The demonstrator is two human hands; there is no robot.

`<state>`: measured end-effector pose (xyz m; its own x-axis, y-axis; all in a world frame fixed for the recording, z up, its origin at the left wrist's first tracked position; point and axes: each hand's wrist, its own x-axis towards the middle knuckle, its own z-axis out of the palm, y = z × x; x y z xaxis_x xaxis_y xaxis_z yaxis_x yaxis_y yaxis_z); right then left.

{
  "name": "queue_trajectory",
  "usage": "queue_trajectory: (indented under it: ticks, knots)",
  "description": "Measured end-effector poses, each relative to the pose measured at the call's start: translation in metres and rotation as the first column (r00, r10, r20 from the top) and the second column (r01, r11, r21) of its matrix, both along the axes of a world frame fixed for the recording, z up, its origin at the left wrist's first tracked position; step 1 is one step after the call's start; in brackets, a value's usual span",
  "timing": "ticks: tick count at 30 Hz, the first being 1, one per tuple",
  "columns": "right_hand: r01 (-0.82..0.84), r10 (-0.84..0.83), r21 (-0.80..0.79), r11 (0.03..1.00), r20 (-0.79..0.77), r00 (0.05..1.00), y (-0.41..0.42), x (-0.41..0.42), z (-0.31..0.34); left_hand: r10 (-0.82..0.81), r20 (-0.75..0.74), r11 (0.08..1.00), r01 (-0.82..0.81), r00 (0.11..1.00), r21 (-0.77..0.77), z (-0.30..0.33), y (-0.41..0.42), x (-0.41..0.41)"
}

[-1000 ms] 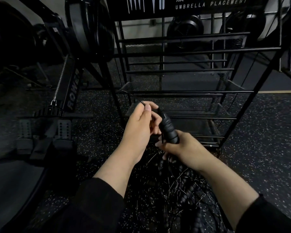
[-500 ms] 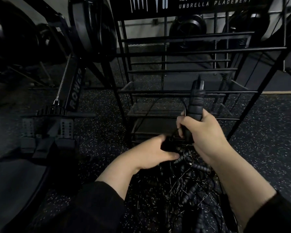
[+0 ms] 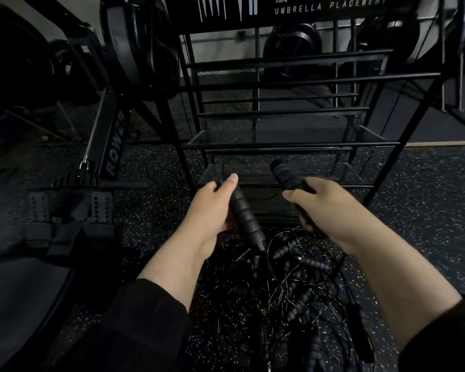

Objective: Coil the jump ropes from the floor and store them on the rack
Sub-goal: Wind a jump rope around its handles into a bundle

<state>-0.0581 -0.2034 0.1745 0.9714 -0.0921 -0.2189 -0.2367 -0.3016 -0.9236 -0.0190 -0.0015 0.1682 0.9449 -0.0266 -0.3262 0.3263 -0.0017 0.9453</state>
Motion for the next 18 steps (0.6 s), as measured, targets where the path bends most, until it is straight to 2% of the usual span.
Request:
queue_trajectory:
  ticks: [5, 8, 12, 16, 18]
  knots:
    - [-0.035, 0.02, 0.199, 0.979, 0.079, 0.997, 0.02, -0.012, 0.012, -0.021, -0.049, 0.992, 0.015, 0.999, -0.123, 0.013, -0.002, -0.015]
    - [-0.048, 0.042, 0.362, 0.931, 0.023, 0.999, 0.035, -0.024, 0.016, -0.075, -0.016, 0.986, 0.072, 0.997, -0.153, 0.018, -0.003, -0.026]
    - [-0.067, 0.146, 0.576, 0.815, -0.093, 0.985, 0.052, -0.046, 0.025, -0.037, 0.03, 0.986, 0.041, 0.999, -0.16, 0.017, -0.001, -0.038]
    - [-0.052, 0.145, 0.603, 0.796, -0.106, 0.984, 0.059, -0.058, 0.027, 0.02, 0.056, 0.981, -0.008, 0.998, -0.195, 0.016, 0.005, -0.048]
    - [-0.063, 0.149, 0.609, 0.79, -0.092, 0.985, 0.063, -0.062, 0.028, 0.025, 0.08, 0.987, -0.012, 0.997, -0.163, 0.017, 0.008, -0.051]
